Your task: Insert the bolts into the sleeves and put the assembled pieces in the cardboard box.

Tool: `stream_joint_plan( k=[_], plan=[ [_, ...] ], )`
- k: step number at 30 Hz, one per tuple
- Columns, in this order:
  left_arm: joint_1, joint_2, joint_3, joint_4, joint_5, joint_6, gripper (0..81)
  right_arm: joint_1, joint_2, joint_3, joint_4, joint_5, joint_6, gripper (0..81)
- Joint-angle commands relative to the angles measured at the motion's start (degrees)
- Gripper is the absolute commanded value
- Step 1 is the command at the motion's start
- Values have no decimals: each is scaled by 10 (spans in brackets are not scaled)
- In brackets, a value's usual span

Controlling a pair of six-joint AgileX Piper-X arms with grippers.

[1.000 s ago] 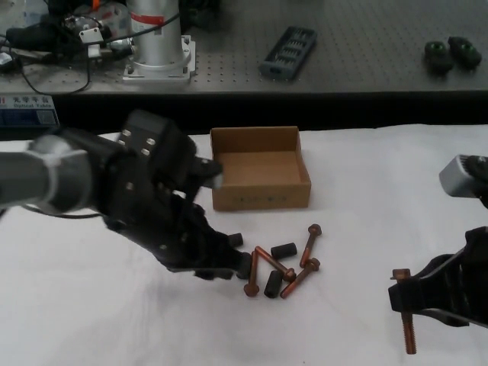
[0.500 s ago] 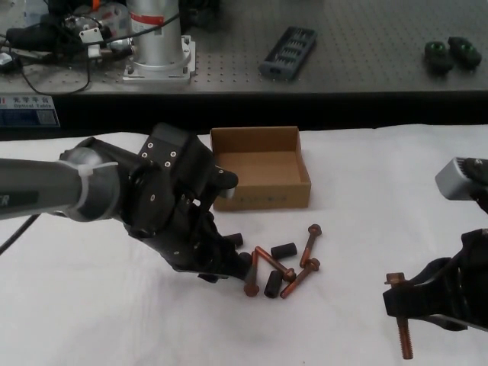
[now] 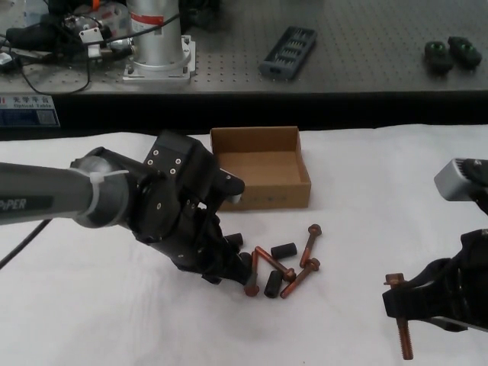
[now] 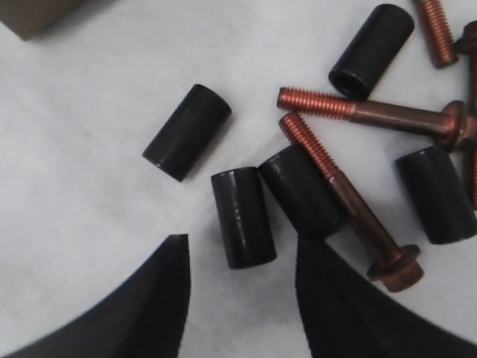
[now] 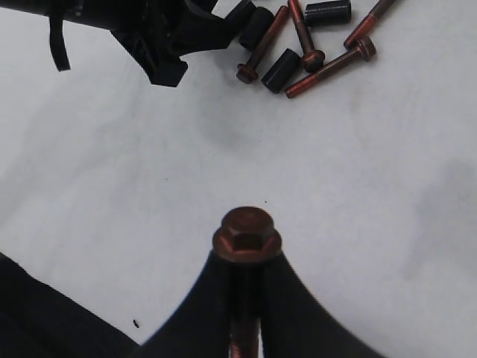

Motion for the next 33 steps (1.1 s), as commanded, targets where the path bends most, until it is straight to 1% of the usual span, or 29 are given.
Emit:
stream_joint_plan(
  k=[1,24,25,27,32,33],
  plan=[
    [-2,9,-5,-18,-8,23,335,1,-5,-1,0,-7,-7,19],
    [-2,49,-5,-61,-8,25,329,1,-5,-1,0,-9,-20,19],
    [-2,49,-5,-61,-8,29,312,1,-5,-1,0,-9,-20,19],
    [-2,49,-5,-61,-8,46,254,1,-5,-1,0,-9,-20,19],
    [-2,49,-5,-61,-8,70,1,1,-5,-1,0,-9,-20,19],
    [-2,49,-5,-61,-8,70,4,1,-5,-1,0,-9,-20,19]
  ],
)
